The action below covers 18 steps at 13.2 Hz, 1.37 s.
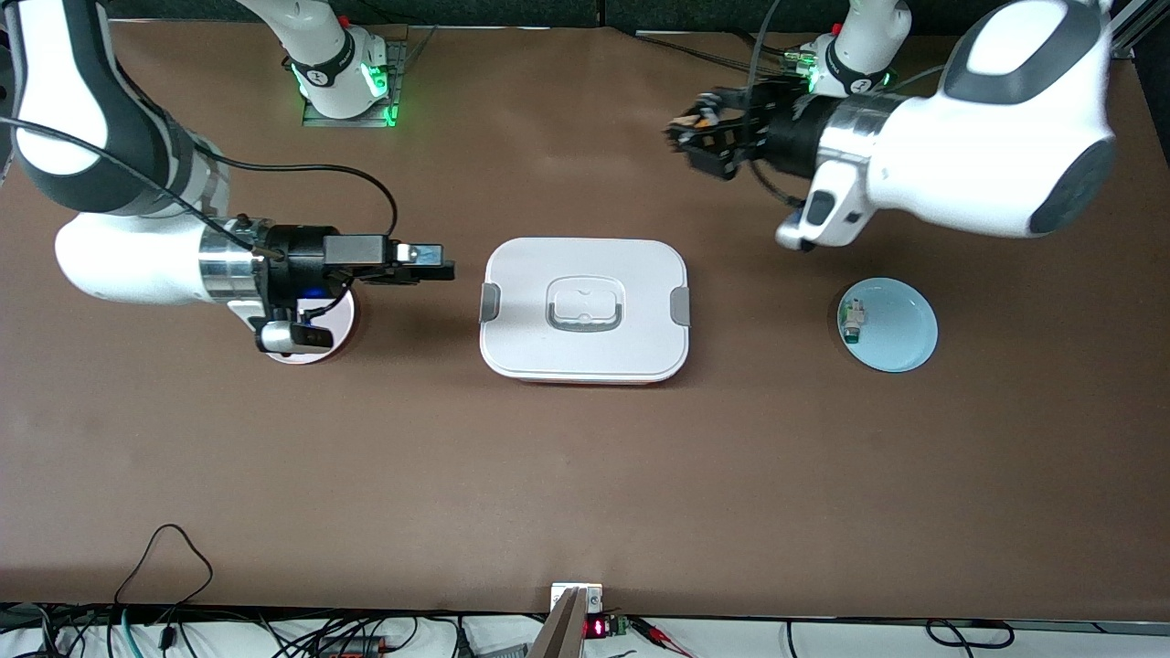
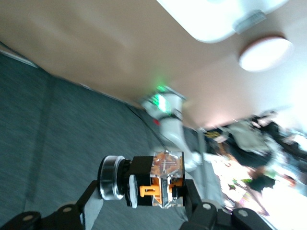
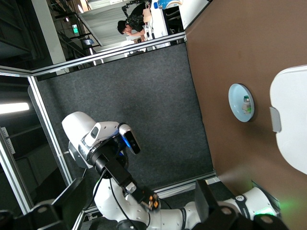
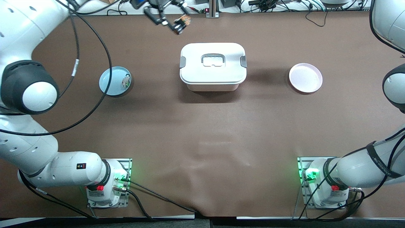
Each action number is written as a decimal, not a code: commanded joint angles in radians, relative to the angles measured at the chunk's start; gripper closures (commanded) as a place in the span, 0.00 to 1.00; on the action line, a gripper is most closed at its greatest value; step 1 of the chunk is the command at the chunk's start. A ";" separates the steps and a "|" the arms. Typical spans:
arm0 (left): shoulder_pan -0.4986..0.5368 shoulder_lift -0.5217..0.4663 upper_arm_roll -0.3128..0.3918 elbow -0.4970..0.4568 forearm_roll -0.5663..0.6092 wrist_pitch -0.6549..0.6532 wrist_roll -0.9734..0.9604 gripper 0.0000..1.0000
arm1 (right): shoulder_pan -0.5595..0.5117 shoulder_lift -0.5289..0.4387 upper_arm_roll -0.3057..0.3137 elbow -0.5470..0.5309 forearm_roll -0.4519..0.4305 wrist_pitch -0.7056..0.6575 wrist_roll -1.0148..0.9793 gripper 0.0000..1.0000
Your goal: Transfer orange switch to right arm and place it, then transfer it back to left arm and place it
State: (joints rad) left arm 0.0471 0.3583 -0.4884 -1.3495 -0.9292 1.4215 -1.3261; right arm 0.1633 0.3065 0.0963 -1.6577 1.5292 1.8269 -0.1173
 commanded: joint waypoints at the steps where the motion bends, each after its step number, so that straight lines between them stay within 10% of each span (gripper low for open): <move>1: -0.061 0.074 0.001 0.046 -0.117 0.136 -0.091 1.00 | 0.028 -0.018 0.016 -0.019 0.034 0.067 -0.018 0.00; 18: -0.219 0.177 0.002 0.047 -0.353 0.649 -0.163 1.00 | 0.027 -0.080 0.095 -0.079 0.106 0.092 -0.222 0.00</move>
State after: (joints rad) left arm -0.1607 0.5095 -0.4895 -1.3402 -1.2664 2.0590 -1.4717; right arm 0.1925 0.2470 0.1846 -1.6979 1.5940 1.9137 -0.2911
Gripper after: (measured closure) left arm 0.269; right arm 0.000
